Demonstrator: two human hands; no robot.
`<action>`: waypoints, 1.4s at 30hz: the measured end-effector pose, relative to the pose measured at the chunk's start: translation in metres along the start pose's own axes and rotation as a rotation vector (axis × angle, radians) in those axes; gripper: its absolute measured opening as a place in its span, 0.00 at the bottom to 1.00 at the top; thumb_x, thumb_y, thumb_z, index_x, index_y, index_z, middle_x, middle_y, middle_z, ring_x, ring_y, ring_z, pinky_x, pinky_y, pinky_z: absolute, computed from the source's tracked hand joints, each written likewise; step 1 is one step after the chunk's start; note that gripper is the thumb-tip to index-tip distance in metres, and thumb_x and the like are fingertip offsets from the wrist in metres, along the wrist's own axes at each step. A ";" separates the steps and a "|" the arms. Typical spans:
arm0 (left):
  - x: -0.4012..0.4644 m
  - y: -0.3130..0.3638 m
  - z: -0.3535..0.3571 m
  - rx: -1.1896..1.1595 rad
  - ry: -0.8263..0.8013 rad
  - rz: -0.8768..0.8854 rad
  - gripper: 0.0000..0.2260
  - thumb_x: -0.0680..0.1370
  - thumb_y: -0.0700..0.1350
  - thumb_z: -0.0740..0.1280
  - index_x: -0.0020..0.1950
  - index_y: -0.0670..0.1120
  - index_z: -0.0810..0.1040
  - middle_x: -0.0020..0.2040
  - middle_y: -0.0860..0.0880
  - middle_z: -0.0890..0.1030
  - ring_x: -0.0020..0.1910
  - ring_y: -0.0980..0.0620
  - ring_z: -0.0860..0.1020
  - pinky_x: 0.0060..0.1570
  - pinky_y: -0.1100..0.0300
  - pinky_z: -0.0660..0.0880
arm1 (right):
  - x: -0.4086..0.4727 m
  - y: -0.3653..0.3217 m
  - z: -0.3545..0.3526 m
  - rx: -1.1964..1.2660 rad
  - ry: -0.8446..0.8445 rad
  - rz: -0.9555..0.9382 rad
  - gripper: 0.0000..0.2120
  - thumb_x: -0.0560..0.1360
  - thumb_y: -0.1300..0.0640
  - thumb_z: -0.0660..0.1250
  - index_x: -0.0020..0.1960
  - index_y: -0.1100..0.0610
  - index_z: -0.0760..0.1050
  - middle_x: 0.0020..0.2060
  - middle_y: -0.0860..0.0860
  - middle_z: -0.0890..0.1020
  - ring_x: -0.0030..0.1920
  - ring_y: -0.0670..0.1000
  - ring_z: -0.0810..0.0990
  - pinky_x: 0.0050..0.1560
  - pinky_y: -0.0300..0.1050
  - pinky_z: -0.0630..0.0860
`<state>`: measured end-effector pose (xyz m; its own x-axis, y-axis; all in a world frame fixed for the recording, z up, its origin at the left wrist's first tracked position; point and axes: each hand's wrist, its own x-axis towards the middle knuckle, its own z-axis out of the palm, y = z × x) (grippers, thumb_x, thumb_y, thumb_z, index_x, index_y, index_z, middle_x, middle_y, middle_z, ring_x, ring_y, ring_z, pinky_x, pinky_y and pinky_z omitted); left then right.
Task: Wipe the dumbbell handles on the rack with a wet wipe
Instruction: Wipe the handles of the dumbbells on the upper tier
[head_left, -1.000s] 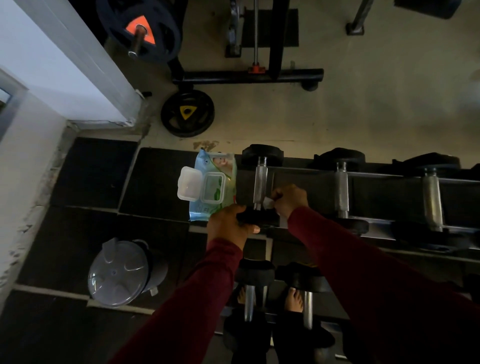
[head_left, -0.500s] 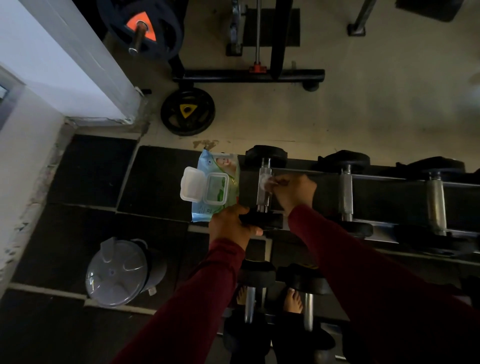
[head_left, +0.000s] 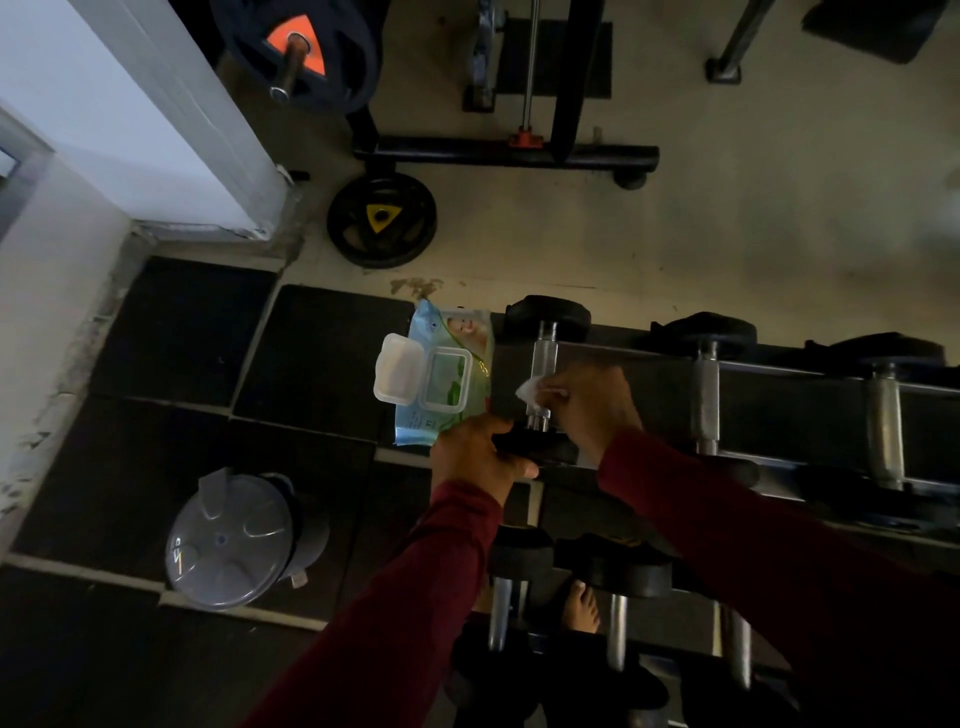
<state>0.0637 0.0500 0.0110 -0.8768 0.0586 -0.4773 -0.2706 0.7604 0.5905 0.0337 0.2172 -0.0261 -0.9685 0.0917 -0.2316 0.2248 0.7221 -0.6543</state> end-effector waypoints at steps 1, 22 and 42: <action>0.000 0.000 0.000 -0.004 -0.005 0.000 0.28 0.65 0.48 0.80 0.63 0.52 0.78 0.62 0.53 0.79 0.62 0.54 0.75 0.66 0.54 0.72 | 0.005 -0.002 -0.004 -0.063 -0.029 -0.058 0.04 0.78 0.54 0.66 0.48 0.49 0.80 0.49 0.44 0.82 0.46 0.39 0.81 0.53 0.40 0.80; -0.043 0.063 0.039 0.064 0.082 0.302 0.18 0.72 0.47 0.72 0.62 0.53 0.78 0.60 0.51 0.78 0.61 0.51 0.74 0.67 0.63 0.66 | -0.044 0.052 -0.126 -0.198 -0.230 0.171 0.11 0.81 0.53 0.64 0.59 0.57 0.79 0.54 0.56 0.83 0.53 0.54 0.82 0.59 0.52 0.79; -0.049 0.131 0.145 0.033 0.043 0.054 0.13 0.69 0.45 0.78 0.53 0.50 0.85 0.54 0.52 0.84 0.56 0.55 0.80 0.61 0.68 0.67 | -0.048 0.150 -0.138 -0.061 -0.190 0.369 0.04 0.76 0.57 0.71 0.50 0.53 0.82 0.48 0.48 0.83 0.46 0.45 0.79 0.48 0.37 0.76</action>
<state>0.1286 0.2406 0.0179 -0.9062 0.0731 -0.4165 -0.2098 0.7775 0.5929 0.0995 0.4157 -0.0138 -0.7857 0.2280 -0.5751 0.5409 0.7043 -0.4597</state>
